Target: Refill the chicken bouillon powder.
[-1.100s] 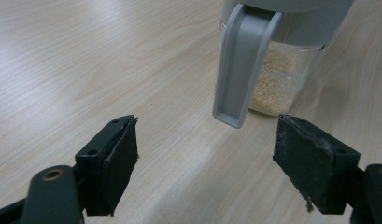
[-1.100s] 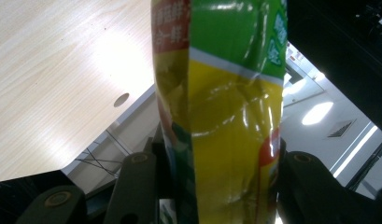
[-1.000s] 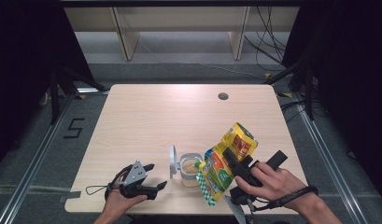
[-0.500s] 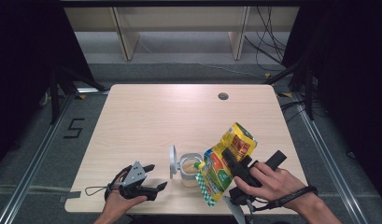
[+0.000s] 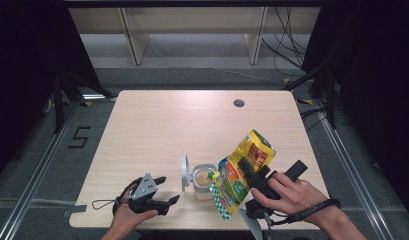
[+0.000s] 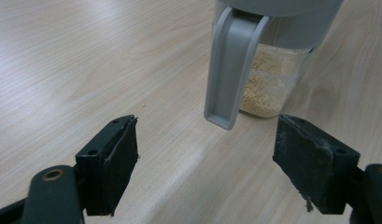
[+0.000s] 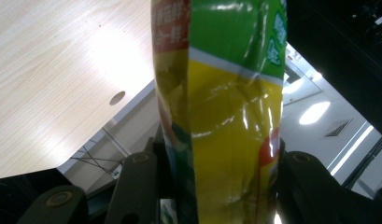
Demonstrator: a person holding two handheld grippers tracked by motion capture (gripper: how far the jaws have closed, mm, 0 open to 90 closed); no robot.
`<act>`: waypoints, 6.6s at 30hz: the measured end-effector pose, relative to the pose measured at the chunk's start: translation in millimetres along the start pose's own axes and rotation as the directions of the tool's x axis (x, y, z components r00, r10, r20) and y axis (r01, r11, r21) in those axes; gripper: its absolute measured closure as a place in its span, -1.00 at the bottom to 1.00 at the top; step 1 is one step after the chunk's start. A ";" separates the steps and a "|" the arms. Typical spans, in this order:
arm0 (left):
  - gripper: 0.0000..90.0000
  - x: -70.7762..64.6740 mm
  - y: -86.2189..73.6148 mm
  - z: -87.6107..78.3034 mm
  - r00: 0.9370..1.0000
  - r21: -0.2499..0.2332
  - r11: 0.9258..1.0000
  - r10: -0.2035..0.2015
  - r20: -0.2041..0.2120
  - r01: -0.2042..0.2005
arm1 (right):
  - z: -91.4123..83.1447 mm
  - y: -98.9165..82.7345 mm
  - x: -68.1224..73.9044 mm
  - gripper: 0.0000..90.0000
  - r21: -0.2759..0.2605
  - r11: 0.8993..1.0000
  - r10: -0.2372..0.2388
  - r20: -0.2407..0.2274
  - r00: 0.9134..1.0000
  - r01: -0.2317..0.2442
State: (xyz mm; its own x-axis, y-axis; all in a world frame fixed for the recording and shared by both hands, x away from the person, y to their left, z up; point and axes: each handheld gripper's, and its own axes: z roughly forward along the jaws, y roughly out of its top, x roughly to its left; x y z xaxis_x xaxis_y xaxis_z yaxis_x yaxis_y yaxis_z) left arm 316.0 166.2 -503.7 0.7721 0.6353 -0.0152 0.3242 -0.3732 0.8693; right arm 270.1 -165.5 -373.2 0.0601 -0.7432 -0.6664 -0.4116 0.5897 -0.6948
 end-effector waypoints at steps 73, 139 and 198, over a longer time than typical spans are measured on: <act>-0.52 -0.1 0.5 2.3 1.000 0.005 1.000 0.015 0.007 -0.015 | 2.6 2.8 17.7 0.42 -0.016 0.995 0.093 -0.013 0.996 -0.093; -0.52 -1.0 0.7 1.3 1.000 0.003 1.000 -0.001 0.003 0.001 | 11.9 5.7 27.0 0.45 -0.012 0.992 0.124 -0.045 0.991 -0.125; -0.52 -2.5 2.4 0.7 1.000 -0.018 1.000 0.014 0.011 -0.013 | 32.0 11.8 114.7 0.57 -0.320 -0.077 0.926 -0.374 0.051 -0.944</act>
State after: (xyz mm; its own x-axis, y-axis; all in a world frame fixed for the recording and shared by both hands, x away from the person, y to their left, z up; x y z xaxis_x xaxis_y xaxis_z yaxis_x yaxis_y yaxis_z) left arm 315.2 163.2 -502.0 0.7826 0.6225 -0.0089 0.3040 -0.3697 0.8780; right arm 301.3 -233.7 -466.4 -0.7179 0.3900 -0.5767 -0.3160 0.5556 0.7691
